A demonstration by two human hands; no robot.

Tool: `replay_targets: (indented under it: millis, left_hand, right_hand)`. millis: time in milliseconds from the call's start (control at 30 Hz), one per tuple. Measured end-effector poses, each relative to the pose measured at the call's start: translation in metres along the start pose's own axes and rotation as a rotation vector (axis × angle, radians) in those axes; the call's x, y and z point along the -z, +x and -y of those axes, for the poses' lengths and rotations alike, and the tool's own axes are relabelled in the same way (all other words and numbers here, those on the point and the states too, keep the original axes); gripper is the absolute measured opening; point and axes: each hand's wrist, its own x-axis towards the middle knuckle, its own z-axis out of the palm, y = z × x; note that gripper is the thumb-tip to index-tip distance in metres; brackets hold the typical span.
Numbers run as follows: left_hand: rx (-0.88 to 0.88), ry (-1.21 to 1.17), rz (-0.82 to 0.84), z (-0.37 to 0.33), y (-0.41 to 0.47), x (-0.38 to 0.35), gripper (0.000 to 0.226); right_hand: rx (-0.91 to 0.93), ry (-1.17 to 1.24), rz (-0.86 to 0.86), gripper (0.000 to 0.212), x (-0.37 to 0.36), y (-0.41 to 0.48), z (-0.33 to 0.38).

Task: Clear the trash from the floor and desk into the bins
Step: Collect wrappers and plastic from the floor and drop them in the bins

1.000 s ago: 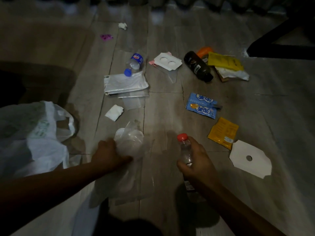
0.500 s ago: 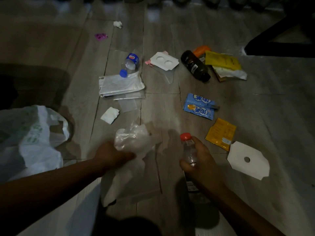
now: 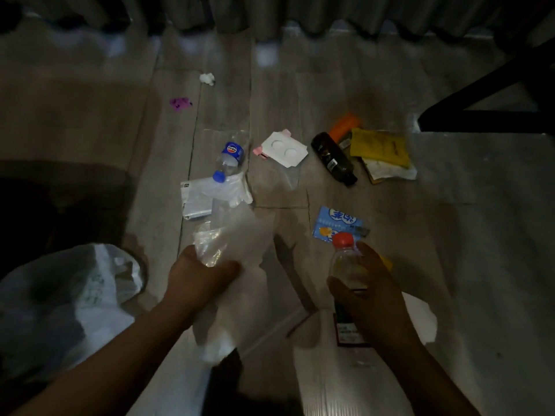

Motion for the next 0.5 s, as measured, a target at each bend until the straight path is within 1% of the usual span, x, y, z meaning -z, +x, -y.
replay_targets:
  millis: [33, 67, 167, 300, 400, 500]
  left_hand:
    - [0.009, 0.017, 0.003, -0.013, -0.014, 0.007, 0.079]
    - [0.010, 0.017, 0.013, -0.026, -0.029, 0.014, 0.089]
    - [0.032, -0.019, 0.031, -0.074, -0.082, 0.037, 0.096]
    - [0.033, -0.046, 0.053, -0.155, -0.159, 0.070, 0.091]
    - [0.002, -0.074, 0.071, -0.220, -0.218, 0.092, 0.092]
    - [-0.021, -0.065, 0.066, -0.279, -0.274, 0.112, 0.079]
  right_hand:
    - [-0.023, -0.003, -0.004, 0.056, 0.007, -0.007, 0.012]
    - [-0.040, -0.003, -0.006, 0.059, 0.016, -0.016, 0.028]
    - [-0.074, 0.004, 0.007, 0.062, 0.049, -0.050, 0.086]
    - [-0.092, 0.122, -0.015, 0.053, 0.109, -0.102, 0.164]
    - [-0.045, 0.089, -0.064, 0.051, 0.160, -0.140, 0.221]
    - [0.023, 0.063, -0.107, 0.044, 0.220, -0.177, 0.283]
